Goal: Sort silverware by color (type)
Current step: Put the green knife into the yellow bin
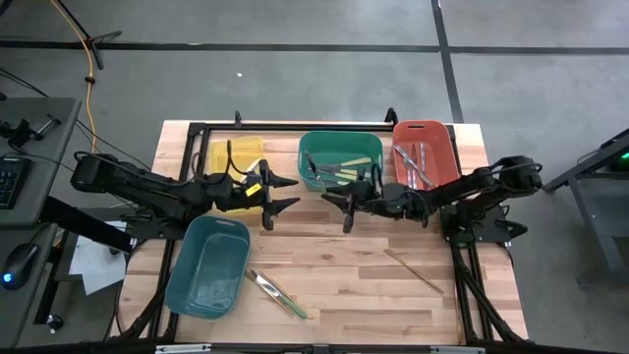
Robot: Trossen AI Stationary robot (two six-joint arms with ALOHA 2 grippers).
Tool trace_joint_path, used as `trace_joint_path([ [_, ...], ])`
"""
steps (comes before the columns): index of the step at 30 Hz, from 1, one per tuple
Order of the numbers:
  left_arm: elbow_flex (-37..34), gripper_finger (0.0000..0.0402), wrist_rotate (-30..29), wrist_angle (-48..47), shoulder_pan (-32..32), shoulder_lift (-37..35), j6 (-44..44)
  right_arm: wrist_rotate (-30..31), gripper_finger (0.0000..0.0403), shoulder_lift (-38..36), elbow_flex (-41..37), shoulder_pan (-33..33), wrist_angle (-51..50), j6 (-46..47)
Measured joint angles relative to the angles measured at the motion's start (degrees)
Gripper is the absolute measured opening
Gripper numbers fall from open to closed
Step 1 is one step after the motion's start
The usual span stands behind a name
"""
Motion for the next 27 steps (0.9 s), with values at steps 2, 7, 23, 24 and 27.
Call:
trace_joint_path([
  [2,-0.01,0.0221,0.79,2.61,0.00,2.11,-0.13,-0.30,0.0048,0.32,0.36,0.00,1.37,-0.06],
  [7,-0.01,0.0239,1.09,9.99,0.00,7.12,-0.16,-2.73,0.0048,3.69,3.61,0.04,0.94,-2.46],
  [23,-0.01,0.0238,3.08,12.51,0.00,8.46,-1.60,-6.67,0.0048,7.74,7.91,0.16,-4.06,-2.58],
  [24,-0.01,0.0236,3.39,12.58,0.00,8.44,-1.60,-6.66,0.0048,7.74,7.91,0.15,-4.31,-2.58],
  [27,-0.01,0.0218,3.53,12.59,-0.04,8.44,-1.60,-6.66,0.0049,7.74,7.91,0.15,-4.44,-2.60],
])
